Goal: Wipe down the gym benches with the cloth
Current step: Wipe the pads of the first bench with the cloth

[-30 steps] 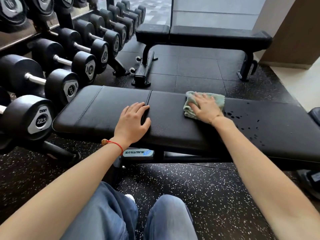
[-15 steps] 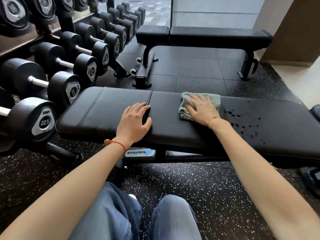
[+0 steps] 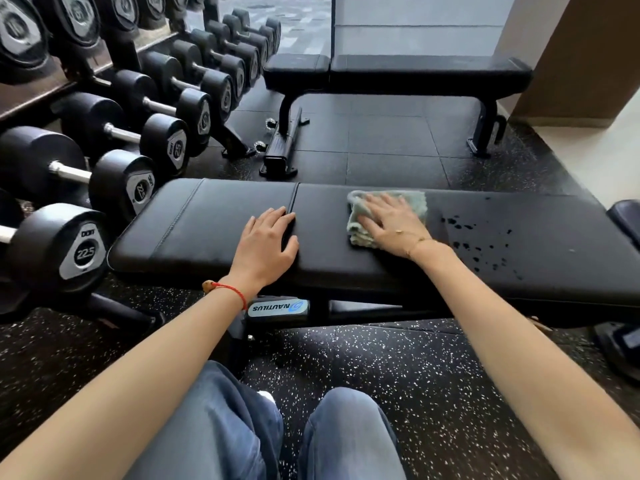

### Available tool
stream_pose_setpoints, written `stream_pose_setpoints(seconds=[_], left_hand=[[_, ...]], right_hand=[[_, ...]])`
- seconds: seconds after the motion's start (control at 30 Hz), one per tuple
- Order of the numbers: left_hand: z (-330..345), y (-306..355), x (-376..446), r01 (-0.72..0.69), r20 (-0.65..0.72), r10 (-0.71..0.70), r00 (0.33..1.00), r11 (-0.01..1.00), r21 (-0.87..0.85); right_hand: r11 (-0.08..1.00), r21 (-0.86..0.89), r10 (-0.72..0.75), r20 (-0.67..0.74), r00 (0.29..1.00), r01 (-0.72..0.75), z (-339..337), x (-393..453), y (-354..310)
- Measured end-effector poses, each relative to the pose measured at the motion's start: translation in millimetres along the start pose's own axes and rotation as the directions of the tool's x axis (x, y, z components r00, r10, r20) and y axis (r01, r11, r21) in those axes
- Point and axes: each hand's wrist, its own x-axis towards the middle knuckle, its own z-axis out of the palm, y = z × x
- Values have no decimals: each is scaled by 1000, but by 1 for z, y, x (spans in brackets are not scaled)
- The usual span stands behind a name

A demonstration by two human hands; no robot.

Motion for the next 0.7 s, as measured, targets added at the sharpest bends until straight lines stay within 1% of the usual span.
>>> stream_pose_setpoints(seconds=[0.07, 0.1, 0.17, 0.23, 0.3, 0.37, 0.4, 0.43, 0.47, 0.5, 0.57, 0.63, 0.67, 0.7], left_hand=[[0, 6, 1, -10, 3, 10, 1000, 1000, -9], [1, 11, 2, -30, 2, 30, 1000, 1000, -10], [5, 22, 4, -84, 1, 84, 996, 996, -11], [12, 35, 7, -119, 7, 119, 993, 993, -25], [19, 47, 9, -137, 26, 138, 990, 990, -44], [25, 53, 8, -145, 47, 147, 988, 988, -45], [27, 55, 8, -145, 48, 147, 988, 989, -37], [28, 55, 8, -142, 41, 143, 989, 989, -29], [29, 55, 8, -140, 34, 141, 989, 990, -21], [29, 54, 9, -138, 27, 138, 990, 990, -14], [31, 53, 8, -140, 11, 140, 990, 990, 2], [32, 53, 7, -145, 4, 145, 989, 989, 12], [32, 53, 7, -146, -3, 146, 989, 989, 15], [32, 52, 7, -145, -12, 145, 989, 989, 18]], right_hand=[[984, 49, -170, -22, 985, 171, -3, -53, -10], [971, 54, -232, -19, 972, 233, -4, -80, -11], [962, 48, -269, -28, 963, 270, -6, -117, 0], [979, 64, -187, -71, 980, 192, -10, -113, 26], [996, 65, -53, -114, 992, 61, -18, -73, 53], [989, 23, 146, -81, 986, -145, -23, -25, 70], [976, -9, 216, -72, 974, -217, -21, -7, 69], [970, -36, 237, -68, 969, -240, -18, 4, 62], [975, -43, 215, -67, 974, -219, -14, 7, 52], [986, -33, 160, -64, 985, -162, -11, -1, 39], [999, 22, -23, -79, 997, 25, -5, -41, 17], [979, 70, -185, -86, 979, 191, -6, -95, 10], [970, 81, -226, -69, 972, 231, -9, -111, 16], [967, 90, -235, -49, 971, 239, -14, -115, 26]])
